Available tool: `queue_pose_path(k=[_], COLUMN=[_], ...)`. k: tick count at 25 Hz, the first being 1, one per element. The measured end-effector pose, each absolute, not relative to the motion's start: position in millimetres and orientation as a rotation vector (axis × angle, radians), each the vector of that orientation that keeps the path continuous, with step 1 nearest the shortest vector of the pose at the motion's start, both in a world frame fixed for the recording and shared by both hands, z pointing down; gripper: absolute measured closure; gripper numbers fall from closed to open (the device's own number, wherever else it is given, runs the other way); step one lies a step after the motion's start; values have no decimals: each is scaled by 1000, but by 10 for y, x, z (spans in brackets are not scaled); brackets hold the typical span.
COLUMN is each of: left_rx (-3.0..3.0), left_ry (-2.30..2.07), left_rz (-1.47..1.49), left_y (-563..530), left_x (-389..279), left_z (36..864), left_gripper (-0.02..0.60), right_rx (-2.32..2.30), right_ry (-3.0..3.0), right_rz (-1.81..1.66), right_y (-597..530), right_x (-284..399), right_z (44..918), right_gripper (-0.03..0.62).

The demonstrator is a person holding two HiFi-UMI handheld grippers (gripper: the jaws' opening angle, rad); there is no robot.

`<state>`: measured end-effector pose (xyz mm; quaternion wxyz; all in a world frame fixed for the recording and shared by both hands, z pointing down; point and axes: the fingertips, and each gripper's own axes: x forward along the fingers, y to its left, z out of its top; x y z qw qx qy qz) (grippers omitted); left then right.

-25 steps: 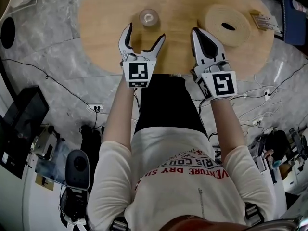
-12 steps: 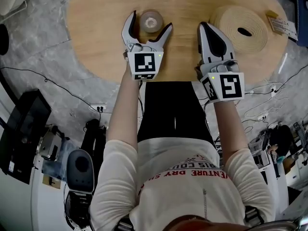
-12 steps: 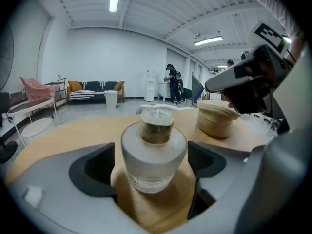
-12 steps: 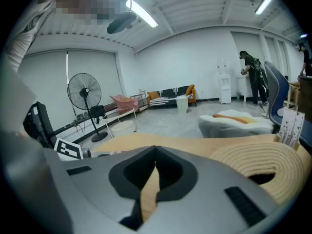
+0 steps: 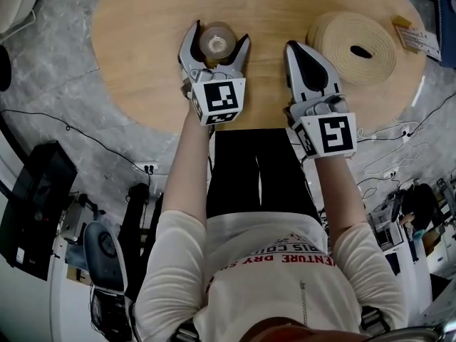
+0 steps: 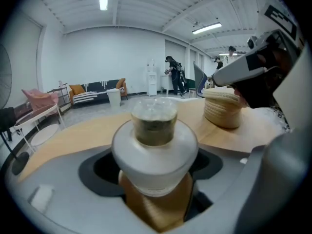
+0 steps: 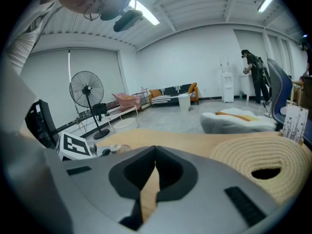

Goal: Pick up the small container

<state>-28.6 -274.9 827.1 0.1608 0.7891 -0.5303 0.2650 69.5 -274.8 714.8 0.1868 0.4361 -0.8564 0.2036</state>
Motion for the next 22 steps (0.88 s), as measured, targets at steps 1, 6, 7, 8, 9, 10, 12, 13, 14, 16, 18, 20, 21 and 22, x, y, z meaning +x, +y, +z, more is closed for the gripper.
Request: queue_pose_path(k=[1,6,7,8,9,10,12,13,14,16,18,20,21,22], left_rx=[2249,2255,2262,2271,2279,2282,2278,2274,2272,2289,2321,2352,2369,2387], left_ry=[-1528,-1536,-1531,-1523,-1511,-1499,-1479,-1470,-1460,-1439,-1425,-1424,-1425,-1425], left_rz=[762,757,759,764,772,781,782,772,764,772,786,775,768,765], left_y=[-2762,-2781,-2772,-2757,-2733,-2705,-2647,-2617,-2585,-2533,-2517,-2530,-2536,-2533], left_x=[-299,-296,-294,-291,-288,-287,-294,-299,-300,-297,-292,-280,-271,-262], left_z=[8267,8262,8259,8255,8250,8241,8191,8147,8093,7960,7781,7545,7407,7257], left_gripper=[222,239,239,239,239,239,239,239,239,239,239,239,239,239], right_rx=[1229,1231,1231,1230,1228,1222,1211,1209,1211,1210,1173,1127,1120,1119], right_ry=[-2407,-2386,-2383,-2380,-2379,-2379,-2381,-2382,-2383,-2385,-2385,-2394,-2404,-2414], right_rz=[573,579,581,585,590,594,598,598,599,607,622,623,616,608], right_y=[-2741,-2691,-2681,-2668,-2654,-2642,-2630,-2626,-2618,-2590,-2548,-2517,-2512,-2504], right_x=[703,760,761,757,751,746,741,746,754,761,724,672,652,635], right_z=[7161,7212,7211,7207,7199,7189,7163,7144,7120,7047,6946,6805,6710,6602], right_gripper=[599,599,599,599,599,599,599,599,599,599,599,597,599,599])
